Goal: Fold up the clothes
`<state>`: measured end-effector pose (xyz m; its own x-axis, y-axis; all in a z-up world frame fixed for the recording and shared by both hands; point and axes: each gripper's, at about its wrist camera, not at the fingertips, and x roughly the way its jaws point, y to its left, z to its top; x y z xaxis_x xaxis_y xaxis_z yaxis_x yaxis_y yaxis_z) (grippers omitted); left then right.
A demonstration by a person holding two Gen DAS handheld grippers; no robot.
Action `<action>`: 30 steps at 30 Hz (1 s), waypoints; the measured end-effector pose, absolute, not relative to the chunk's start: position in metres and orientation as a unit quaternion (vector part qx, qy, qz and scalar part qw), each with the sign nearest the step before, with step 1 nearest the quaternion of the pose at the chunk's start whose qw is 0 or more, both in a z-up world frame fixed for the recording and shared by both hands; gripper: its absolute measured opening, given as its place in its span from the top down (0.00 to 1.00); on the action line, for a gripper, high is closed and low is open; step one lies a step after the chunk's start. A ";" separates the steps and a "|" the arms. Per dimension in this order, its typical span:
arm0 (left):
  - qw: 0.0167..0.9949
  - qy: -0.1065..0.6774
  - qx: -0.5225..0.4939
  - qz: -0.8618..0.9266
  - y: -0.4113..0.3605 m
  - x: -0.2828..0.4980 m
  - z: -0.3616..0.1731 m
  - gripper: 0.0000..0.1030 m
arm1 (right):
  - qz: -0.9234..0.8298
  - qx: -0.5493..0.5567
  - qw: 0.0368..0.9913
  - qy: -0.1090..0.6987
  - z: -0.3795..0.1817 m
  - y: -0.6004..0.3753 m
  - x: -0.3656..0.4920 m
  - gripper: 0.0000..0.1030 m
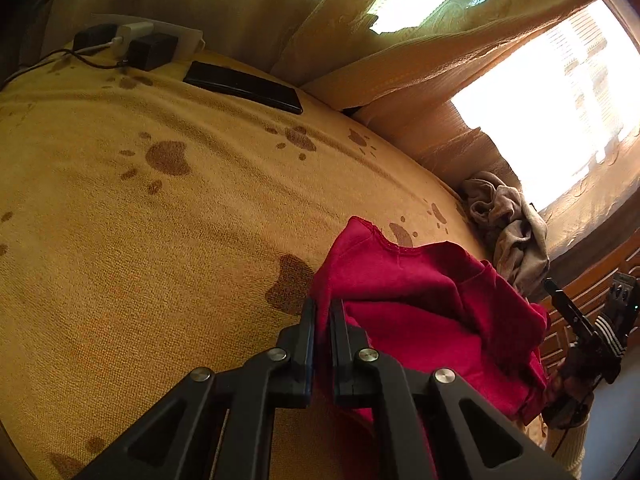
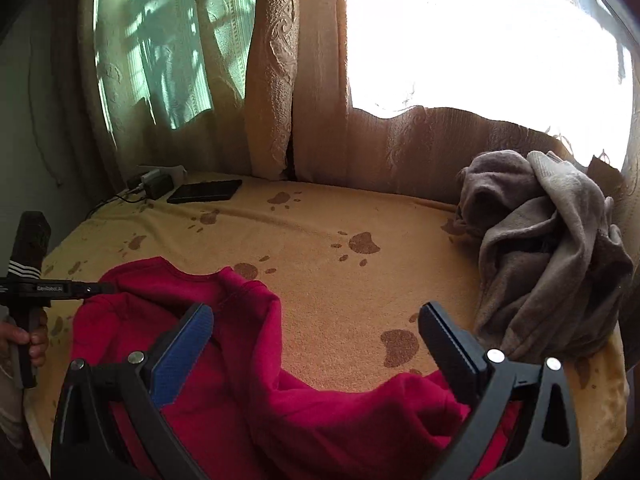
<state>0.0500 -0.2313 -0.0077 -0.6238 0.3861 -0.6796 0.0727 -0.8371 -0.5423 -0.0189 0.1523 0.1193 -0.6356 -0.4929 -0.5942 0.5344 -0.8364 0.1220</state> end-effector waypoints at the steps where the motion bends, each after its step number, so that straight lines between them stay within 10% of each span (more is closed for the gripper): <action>1: 0.093 -0.271 -0.426 0.858 -0.232 0.049 -0.009 0.94 | -0.899 0.315 0.301 0.031 0.124 0.151 -0.013 0.00; 7: 0.098 -0.277 -0.435 0.851 -0.233 0.044 -0.016 0.94 | -0.868 0.279 0.379 0.157 0.112 0.100 0.054 0.10; 9: 0.100 -0.283 -0.439 0.847 -0.233 0.043 -0.021 0.94 | -0.856 0.299 0.383 0.177 0.095 0.083 0.062 0.50; 20: 0.111 -0.288 -0.444 0.841 -0.233 0.042 -0.031 0.93 | -0.861 0.363 0.259 0.246 0.029 0.069 0.004 0.52; 30: 0.121 -0.295 -0.440 0.840 -0.234 0.038 -0.032 0.93 | -0.885 0.370 0.193 0.204 0.039 0.100 -0.026 0.84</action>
